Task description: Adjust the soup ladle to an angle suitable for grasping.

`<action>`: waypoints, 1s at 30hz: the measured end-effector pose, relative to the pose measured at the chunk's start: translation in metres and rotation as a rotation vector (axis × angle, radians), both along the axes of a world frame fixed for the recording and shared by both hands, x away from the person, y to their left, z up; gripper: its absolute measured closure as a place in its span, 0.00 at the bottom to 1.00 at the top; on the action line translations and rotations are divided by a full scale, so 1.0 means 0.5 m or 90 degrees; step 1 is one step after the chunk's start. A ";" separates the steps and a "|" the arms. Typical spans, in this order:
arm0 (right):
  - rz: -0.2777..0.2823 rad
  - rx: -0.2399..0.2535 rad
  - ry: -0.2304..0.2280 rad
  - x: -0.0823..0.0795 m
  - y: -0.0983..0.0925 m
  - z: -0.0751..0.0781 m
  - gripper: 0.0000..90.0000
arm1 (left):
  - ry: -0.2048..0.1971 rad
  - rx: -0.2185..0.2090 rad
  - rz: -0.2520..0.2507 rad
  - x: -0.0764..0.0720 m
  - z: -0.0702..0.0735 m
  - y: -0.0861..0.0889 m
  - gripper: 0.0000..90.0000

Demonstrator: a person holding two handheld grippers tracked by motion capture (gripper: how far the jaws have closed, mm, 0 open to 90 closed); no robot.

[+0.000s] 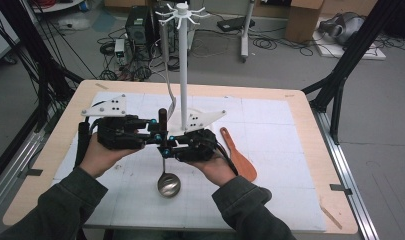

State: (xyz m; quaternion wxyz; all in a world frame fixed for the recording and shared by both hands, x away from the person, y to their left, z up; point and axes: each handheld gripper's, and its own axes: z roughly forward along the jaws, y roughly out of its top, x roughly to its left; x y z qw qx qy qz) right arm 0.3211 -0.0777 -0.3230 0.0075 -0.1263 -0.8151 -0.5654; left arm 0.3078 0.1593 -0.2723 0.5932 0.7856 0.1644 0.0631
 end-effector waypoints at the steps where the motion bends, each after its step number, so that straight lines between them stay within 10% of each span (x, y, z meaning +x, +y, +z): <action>1: -0.005 -0.003 0.003 -0.002 0.001 0.000 0.82 | -0.003 0.003 0.004 0.000 0.000 -0.002 0.77; 6: -0.019 -0.004 0.001 -0.005 0.002 0.001 0.82 | -0.005 0.005 0.002 -0.001 0.001 -0.007 0.81; 19: 0.107 0.051 0.030 0.018 -0.008 -0.003 0.79 | 0.002 -0.010 -0.068 -0.003 0.001 -0.005 0.81; 30: 0.041 0.033 0.006 0.012 -0.013 0.003 0.82 | -0.006 0.003 -0.031 -0.003 0.005 0.020 0.71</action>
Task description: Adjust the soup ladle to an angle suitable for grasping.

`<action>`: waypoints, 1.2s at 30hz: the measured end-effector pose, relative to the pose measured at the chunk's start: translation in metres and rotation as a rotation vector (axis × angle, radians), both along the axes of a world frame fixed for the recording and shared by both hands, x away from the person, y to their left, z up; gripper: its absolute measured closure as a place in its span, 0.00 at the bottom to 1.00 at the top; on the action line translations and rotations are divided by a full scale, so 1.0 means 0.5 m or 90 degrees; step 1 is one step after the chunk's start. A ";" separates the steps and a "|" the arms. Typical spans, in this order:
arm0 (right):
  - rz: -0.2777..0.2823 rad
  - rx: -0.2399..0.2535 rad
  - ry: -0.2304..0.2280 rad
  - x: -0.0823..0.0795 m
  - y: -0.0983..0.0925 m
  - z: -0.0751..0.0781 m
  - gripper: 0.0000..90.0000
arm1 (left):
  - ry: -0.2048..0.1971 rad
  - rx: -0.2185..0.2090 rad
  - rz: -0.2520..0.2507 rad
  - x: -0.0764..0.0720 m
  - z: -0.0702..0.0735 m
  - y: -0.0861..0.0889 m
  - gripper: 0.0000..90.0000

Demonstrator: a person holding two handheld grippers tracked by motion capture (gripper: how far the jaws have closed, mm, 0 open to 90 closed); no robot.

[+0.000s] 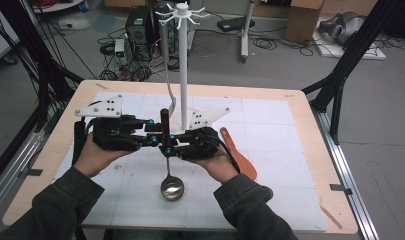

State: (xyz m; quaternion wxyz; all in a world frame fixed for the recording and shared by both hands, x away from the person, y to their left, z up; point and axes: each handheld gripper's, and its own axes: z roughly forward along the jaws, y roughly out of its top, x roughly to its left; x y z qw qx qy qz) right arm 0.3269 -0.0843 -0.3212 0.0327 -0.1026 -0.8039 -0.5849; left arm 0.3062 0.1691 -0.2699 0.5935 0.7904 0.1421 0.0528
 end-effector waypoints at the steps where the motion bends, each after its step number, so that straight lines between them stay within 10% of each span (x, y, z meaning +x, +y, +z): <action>1: -0.010 0.003 -0.001 0.002 -0.003 0.001 0.82 | -0.002 0.005 0.004 -0.001 -0.001 0.003 0.70; 15: -0.095 -0.009 -0.013 0.013 -0.030 0.027 0.82 | -0.007 0.038 0.046 -0.004 -0.025 0.031 0.55; 36: -0.124 -0.014 -0.024 0.049 -0.051 0.068 0.82 | 0.010 0.075 0.072 -0.017 -0.092 0.066 0.42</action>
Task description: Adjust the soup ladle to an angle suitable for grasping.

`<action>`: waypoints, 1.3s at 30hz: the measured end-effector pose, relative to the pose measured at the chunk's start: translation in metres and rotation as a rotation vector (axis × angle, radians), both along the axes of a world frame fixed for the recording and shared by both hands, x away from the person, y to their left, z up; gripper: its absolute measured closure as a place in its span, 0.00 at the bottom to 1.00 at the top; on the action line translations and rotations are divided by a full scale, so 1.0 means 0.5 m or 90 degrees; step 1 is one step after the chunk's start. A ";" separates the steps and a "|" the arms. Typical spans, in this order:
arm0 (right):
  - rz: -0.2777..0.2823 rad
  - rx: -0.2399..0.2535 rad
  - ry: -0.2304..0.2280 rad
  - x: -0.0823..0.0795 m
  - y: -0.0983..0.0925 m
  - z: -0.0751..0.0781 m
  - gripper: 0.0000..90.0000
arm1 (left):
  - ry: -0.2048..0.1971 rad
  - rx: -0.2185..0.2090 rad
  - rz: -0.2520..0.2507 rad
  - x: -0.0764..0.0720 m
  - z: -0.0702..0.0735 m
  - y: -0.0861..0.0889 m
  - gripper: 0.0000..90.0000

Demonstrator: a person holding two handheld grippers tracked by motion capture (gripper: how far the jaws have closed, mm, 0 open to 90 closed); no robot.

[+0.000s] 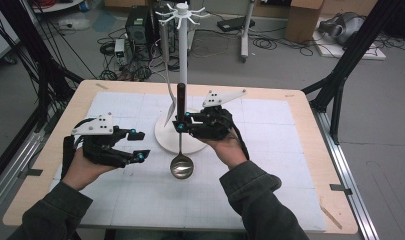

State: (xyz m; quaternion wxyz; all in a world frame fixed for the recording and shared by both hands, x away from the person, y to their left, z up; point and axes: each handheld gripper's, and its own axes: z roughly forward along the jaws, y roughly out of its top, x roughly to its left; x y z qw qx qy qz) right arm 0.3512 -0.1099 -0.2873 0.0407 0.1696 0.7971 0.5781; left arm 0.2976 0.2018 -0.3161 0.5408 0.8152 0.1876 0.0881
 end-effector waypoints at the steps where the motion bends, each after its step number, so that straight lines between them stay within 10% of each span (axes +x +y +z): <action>1: -0.001 0.001 -0.002 0.002 -0.001 0.004 0.82 | -0.002 0.002 0.001 -0.001 -0.001 0.001 0.41; 39: -0.018 -0.022 -0.015 0.060 0.013 0.091 0.82 | -0.010 0.020 0.046 -0.009 -0.037 0.027 0.28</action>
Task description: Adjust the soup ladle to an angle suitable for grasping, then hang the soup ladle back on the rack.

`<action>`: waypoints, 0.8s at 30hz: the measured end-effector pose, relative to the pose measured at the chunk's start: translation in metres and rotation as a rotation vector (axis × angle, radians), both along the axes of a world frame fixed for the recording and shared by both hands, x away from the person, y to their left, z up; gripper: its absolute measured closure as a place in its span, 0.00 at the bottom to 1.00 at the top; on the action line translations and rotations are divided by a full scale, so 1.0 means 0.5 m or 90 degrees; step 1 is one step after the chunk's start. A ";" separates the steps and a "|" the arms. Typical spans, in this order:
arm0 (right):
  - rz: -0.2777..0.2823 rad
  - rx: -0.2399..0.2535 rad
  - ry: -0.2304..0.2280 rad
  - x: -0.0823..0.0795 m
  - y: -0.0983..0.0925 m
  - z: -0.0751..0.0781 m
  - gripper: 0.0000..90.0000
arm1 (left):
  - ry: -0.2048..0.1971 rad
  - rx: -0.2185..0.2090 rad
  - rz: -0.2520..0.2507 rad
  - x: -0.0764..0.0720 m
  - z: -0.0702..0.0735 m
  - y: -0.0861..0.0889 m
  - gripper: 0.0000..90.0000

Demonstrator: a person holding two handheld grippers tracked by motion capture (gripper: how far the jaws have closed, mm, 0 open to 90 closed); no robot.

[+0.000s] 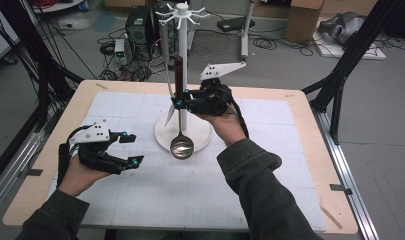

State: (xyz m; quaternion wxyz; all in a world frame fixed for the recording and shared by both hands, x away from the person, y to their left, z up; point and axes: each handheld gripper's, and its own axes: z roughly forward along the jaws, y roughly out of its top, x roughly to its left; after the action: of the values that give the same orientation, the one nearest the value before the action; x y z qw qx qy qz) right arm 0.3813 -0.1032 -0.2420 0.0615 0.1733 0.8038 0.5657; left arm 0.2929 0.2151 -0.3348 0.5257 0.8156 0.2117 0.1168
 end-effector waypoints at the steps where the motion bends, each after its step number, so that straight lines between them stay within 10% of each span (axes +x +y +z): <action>1: 0.000 0.000 -0.002 0.001 -0.001 0.001 0.82 | 0.002 -0.003 0.002 -0.001 -0.001 0.000 0.28; 24: -0.017 -0.002 -0.019 0.018 -0.001 0.063 0.82 | 0.007 -0.013 0.006 -0.001 -0.006 0.009 0.27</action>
State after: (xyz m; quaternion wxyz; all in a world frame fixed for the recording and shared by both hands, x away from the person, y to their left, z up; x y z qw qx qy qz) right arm 0.3905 -0.1038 -0.2105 0.0812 0.1757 0.8014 0.5659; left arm 0.2926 0.2197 -0.3379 0.5321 0.8100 0.2193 0.1126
